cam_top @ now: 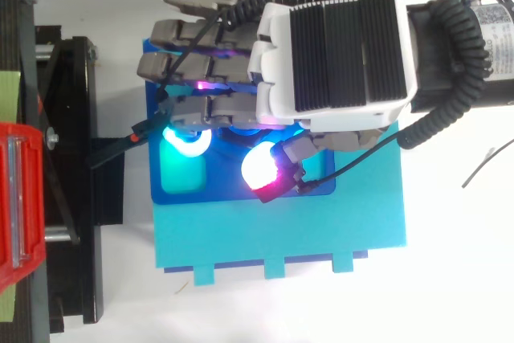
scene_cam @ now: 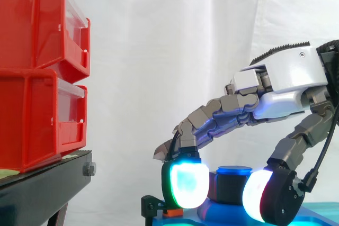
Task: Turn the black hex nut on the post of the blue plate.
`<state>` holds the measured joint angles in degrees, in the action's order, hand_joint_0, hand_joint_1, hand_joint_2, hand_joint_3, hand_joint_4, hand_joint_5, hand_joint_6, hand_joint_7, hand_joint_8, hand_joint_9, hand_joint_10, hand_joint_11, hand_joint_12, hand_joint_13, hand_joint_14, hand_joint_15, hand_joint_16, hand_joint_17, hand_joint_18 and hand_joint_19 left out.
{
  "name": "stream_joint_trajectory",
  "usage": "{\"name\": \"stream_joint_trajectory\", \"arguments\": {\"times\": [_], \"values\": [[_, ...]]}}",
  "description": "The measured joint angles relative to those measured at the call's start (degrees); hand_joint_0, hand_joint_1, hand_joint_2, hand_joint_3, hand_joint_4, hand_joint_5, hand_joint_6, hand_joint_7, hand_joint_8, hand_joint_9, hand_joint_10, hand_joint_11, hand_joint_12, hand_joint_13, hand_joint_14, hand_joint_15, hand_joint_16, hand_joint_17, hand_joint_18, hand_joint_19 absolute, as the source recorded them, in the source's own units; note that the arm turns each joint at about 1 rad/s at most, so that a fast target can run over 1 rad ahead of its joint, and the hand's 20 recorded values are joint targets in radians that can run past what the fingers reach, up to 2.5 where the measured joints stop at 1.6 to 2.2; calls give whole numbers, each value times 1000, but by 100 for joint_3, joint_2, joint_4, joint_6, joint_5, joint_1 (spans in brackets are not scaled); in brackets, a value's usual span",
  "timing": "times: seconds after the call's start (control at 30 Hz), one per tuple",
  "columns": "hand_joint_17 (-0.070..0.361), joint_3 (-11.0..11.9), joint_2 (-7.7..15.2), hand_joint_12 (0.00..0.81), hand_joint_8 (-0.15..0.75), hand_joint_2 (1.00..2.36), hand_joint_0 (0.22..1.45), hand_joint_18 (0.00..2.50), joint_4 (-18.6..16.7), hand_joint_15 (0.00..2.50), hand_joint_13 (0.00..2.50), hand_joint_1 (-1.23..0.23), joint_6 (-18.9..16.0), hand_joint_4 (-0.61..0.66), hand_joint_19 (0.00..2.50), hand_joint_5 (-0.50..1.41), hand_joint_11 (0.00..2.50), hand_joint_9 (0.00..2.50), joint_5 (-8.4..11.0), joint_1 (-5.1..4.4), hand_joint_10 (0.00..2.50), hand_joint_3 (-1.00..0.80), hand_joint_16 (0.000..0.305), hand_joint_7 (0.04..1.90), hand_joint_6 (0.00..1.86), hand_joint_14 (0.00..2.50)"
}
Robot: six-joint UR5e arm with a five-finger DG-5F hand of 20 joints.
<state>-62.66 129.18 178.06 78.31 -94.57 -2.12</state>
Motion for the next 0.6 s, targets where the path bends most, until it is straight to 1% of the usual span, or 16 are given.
{"name": "stream_joint_trajectory", "arguments": {"times": [0.27, 0.4, 0.6], "values": [[113, 0, 0, 336, 202, 1003, 620, 0, -16, 0, 108, -838, 0, 127, 0, -207, 0, 239, 0, -1, 0, -465, 50, 1011, 502, 0], [114, 0, -2, 337, 203, 1002, 587, 0, -37, 0, 107, -798, 4, 138, 0, -211, 0, 238, 0, -1, 0, -472, 51, 1003, 502, 0], [121, 2, -7, 352, 215, 1000, 512, 0, -43, 0, 93, -749, 5, 149, 0, -232, 0, 226, 1, -14, 0, -500, 54, 903, 502, 0]]}}
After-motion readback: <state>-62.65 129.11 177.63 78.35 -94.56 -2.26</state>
